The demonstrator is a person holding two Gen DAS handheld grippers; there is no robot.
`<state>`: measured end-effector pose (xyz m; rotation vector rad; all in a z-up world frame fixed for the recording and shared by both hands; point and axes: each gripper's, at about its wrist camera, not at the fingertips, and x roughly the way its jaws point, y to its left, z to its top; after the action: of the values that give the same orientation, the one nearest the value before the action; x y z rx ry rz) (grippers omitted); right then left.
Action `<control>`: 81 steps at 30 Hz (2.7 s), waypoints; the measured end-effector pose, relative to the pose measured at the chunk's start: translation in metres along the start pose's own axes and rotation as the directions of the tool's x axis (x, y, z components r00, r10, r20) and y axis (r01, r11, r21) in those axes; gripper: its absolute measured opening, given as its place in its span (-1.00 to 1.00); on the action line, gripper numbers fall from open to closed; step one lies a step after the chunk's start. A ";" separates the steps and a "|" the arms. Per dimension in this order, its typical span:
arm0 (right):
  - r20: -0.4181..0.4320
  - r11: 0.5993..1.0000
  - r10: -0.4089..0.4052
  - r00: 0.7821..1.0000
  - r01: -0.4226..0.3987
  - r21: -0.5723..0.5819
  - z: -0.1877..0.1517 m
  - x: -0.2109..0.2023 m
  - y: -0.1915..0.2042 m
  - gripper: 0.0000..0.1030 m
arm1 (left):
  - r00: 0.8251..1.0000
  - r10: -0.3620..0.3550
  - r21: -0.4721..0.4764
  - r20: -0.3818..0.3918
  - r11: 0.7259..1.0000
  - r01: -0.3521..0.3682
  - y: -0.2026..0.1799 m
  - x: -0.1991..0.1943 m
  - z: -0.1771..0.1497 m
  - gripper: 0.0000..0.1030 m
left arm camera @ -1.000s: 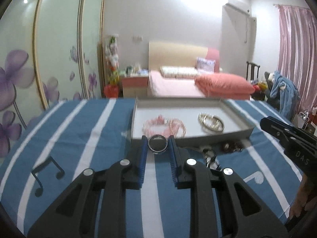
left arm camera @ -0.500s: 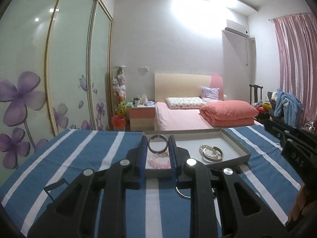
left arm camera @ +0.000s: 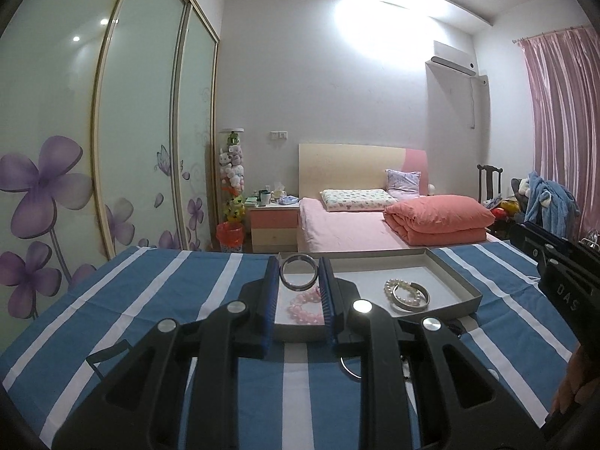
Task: Organize jewelry
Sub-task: 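Lift the ring and the pearl and carry both over the gray tray, then drop the ring into the tray with the left tool while the right tool releases the pearl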
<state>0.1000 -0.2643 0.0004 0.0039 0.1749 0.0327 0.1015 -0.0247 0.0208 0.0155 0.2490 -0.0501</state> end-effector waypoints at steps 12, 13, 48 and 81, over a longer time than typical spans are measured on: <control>0.010 1.000 0.004 1.000 -0.004 0.000 0.003 0.001 0.002 -0.68 | 1.000 -0.017 0.012 -0.005 1.000 0.017 -0.005 0.009 0.002 -0.58; 0.017 1.000 0.005 1.000 -0.005 0.000 0.006 0.003 0.002 -0.68 | 1.000 -0.022 0.014 -0.005 1.000 0.022 -0.006 0.012 0.003 -0.58; -0.348 0.989 0.090 0.933 -0.043 0.138 -0.012 0.175 -0.010 -0.67 | 0.960 -0.076 -0.024 -0.270 0.997 0.073 -0.022 0.195 -0.005 -0.55; -0.443 0.978 0.042 0.896 0.055 0.203 -0.029 0.126 -0.075 -0.44 | 0.931 -0.095 -0.069 -0.352 0.995 0.076 0.018 0.135 -0.024 -0.13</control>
<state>0.2211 -0.3347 -0.0506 0.2104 0.6396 0.0075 0.2273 -0.0121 -0.0357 -0.0413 0.6138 -0.1278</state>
